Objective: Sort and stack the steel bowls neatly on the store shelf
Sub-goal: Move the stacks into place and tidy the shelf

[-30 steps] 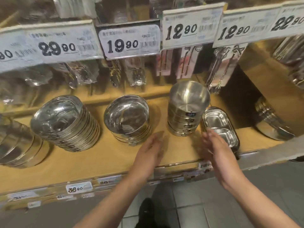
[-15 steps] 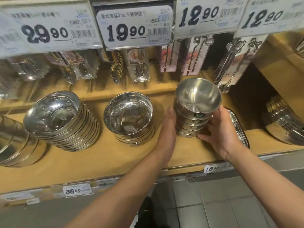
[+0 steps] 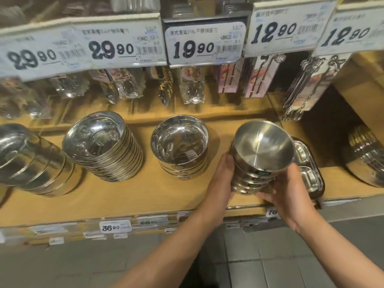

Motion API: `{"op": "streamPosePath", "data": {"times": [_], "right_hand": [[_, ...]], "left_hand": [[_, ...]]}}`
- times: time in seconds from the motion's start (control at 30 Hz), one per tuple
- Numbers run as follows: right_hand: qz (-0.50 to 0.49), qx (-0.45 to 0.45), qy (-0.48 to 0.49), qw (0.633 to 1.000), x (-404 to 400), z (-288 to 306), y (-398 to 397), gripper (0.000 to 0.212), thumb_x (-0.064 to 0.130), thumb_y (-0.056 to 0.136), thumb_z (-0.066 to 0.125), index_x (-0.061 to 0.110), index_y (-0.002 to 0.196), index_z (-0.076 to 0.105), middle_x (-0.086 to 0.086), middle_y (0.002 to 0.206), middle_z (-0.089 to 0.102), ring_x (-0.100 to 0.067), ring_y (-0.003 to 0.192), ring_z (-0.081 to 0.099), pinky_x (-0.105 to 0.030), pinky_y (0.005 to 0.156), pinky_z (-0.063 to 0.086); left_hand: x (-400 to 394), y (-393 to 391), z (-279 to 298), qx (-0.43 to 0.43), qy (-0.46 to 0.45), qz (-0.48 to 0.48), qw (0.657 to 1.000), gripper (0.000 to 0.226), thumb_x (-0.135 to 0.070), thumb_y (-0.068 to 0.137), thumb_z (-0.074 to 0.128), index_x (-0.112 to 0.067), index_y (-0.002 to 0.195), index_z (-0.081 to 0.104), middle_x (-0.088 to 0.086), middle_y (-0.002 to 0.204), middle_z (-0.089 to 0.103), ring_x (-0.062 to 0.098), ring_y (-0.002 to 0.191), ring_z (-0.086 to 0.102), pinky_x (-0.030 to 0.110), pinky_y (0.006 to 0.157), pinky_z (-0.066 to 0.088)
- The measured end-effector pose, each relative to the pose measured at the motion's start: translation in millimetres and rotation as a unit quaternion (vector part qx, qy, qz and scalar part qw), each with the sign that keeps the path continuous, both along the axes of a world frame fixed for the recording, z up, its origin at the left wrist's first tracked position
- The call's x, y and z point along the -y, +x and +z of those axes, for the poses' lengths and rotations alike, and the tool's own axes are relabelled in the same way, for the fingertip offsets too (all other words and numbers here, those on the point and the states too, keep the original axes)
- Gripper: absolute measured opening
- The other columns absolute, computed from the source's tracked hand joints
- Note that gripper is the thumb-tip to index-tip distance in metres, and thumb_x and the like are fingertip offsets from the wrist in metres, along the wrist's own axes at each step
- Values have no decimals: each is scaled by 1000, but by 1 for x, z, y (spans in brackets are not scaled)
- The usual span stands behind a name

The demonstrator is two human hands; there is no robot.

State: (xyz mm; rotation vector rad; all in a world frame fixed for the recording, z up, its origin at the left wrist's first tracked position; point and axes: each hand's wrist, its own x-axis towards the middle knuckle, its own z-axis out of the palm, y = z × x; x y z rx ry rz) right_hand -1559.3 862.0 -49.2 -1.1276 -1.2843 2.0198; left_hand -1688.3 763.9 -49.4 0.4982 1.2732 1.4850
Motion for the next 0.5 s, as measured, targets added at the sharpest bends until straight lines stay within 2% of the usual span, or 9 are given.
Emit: {"op": "streamPosePath", "data": {"times": [0.07,0.17,0.3,0.4,0.5], "right_hand": [[-3,-6,-2,1000,13,-1,2,45,65,98,37,44,128,62,15,124,71,-5,111,68,-34,76,59],[-11,-1,-7,1000,31,-3,0,39,58,102,36,42,122,65,10,126,70,-10,111,67,-36,77,57],[10,-4,-10,1000,51,-3,-5,44,57,102,36,34,122,67,5,120,73,-8,103,69,-29,68,56],[28,-4,-16,999,66,-2,-7,48,61,100,37,30,124,66,5,114,75,-9,96,71,-34,76,55],[37,2,-24,999,81,-3,-12,49,53,103,34,21,127,62,-3,108,71,-13,90,65,-37,76,53]], "left_hand": [[15,3,2,3,-5,11,1000,27,-70,96,35,-70,116,52,-48,115,58,-26,106,54,32,97,47],[36,5,6,2,-1,34,999,28,-72,92,38,-72,115,54,-46,118,59,-23,110,55,21,90,55],[62,6,13,-7,5,62,998,35,-69,96,35,-64,125,54,-36,130,59,-14,122,53,32,104,49],[82,4,19,-13,2,66,998,37,-67,98,33,-61,128,54,-34,130,60,-13,121,55,21,90,56],[100,2,19,-4,-9,81,997,44,-69,96,35,-56,135,50,-30,132,60,-11,119,57,14,80,56]]}}
